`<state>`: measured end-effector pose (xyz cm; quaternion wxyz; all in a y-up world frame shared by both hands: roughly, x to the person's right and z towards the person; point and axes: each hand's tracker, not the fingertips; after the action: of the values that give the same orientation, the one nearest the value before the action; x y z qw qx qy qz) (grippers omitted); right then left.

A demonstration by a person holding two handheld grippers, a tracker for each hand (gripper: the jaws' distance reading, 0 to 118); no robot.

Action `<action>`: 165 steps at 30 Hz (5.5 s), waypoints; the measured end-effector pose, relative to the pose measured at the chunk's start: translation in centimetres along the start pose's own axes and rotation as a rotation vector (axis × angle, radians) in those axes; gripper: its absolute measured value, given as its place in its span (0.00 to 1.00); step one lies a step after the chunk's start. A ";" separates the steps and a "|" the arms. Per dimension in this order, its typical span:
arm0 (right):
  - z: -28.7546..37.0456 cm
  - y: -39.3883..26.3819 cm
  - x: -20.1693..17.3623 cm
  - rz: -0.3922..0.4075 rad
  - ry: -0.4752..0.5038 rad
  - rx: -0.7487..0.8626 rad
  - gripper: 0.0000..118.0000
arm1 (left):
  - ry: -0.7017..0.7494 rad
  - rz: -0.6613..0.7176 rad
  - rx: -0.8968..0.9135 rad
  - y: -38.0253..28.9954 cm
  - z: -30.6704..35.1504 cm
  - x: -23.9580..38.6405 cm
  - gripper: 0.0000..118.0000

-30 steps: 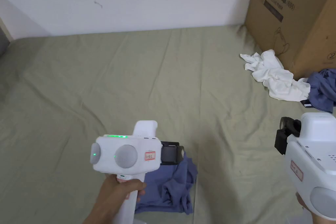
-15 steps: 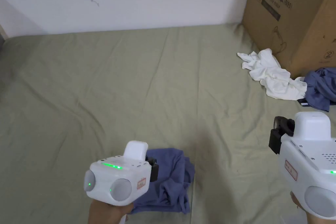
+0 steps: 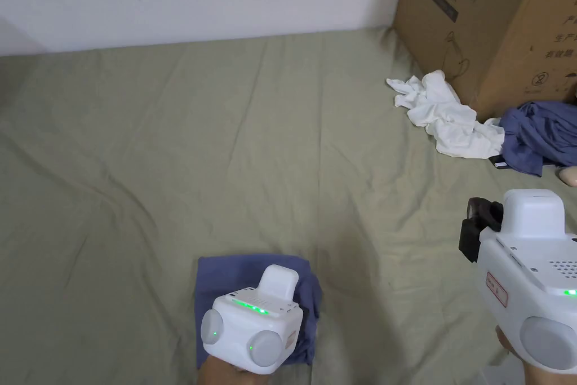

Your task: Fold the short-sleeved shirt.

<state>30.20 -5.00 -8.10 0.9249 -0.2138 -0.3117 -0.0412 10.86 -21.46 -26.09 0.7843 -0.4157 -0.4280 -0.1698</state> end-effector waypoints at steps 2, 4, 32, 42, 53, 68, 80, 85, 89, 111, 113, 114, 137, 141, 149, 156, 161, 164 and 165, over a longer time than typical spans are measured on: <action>0.0 0.0 0.0 0.000 0.001 -0.002 0.03 | -0.004 0.020 -0.003 -0.1 -0.1 -0.2 0.06; 0.3 0.2 -0.3 0.003 0.004 0.001 0.03 | -0.006 0.038 0.017 0.1 0.8 -0.5 0.06; 4.9 4.1 -11.1 0.009 0.168 0.271 0.03 | 0.464 0.135 0.780 2.4 25.6 -12.7 0.06; 0.5 0.5 -14.8 0.012 0.258 0.128 0.03 | 0.496 0.217 0.749 0.5 26.2 -15.5 0.06; -8.4 -11.5 -21.9 0.100 0.332 -0.238 0.03 | 0.424 0.337 0.597 -2.0 23.8 -18.8 0.06; -10.9 -15.7 -22.2 0.145 0.302 -0.334 0.03 | -0.109 0.659 0.040 -2.2 10.3 -20.8 0.83; -10.9 -15.7 -21.9 0.144 0.324 -0.334 0.03 | -0.248 0.577 -0.217 -0.9 1.9 -18.5 0.69; -11.2 -15.3 -21.3 0.139 0.343 -0.344 0.03 | -0.230 0.488 -0.206 -0.5 2.7 -17.4 0.30; -10.8 -14.0 -21.0 0.132 0.355 -0.349 0.03 | -0.246 0.488 -0.176 -0.1 3.4 -17.1 0.20; -8.5 -5.8 -24.9 0.158 0.394 -0.126 0.03 | 0.251 0.596 -0.150 -5.4 21.2 -47.2 0.19; -8.6 -5.5 -25.7 0.174 0.399 -0.124 0.03 | 0.331 0.621 -0.192 -6.6 22.3 -50.0 0.19; -8.7 -5.4 -25.9 0.177 0.401 -0.123 0.03 | 0.362 0.632 -0.207 -7.1 22.6 -51.0 0.19; -5.7 2.1 -21.3 0.098 0.386 0.057 0.03 | 0.472 0.565 0.201 0.3 30.6 -42.9 0.76; -3.5 5.3 -19.2 0.089 0.362 0.150 0.03 | 0.493 0.459 0.375 3.2 33.8 -38.2 0.76; 0.3 10.3 -15.1 0.074 0.296 0.280 0.03 | 0.426 0.315 0.607 7.0 36.1 -28.3 0.78; 2.6 11.6 -12.2 0.062 0.246 0.352 0.04 | 0.355 0.256 0.730 8.2 34.3 -21.2 0.94; 3.4 11.4 -10.8 0.045 0.219 0.375 0.03 | 0.343 0.248 0.789 8.0 31.9 -17.5 0.94; 3.6 11.0 -10.2 0.042 0.196 0.385 0.03 | 0.381 0.216 0.836 7.5 30.0 -16.1 0.94; 3.7 10.8 -10.1 0.040 0.189 0.388 0.03 | 0.407 0.204 0.858 7.2 29.6 -15.5 0.94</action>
<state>22.34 5.78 -15.47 0.9745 -0.0331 -0.2212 0.0180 -9.29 5.02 -33.84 0.9654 -0.0532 -0.2543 0.0219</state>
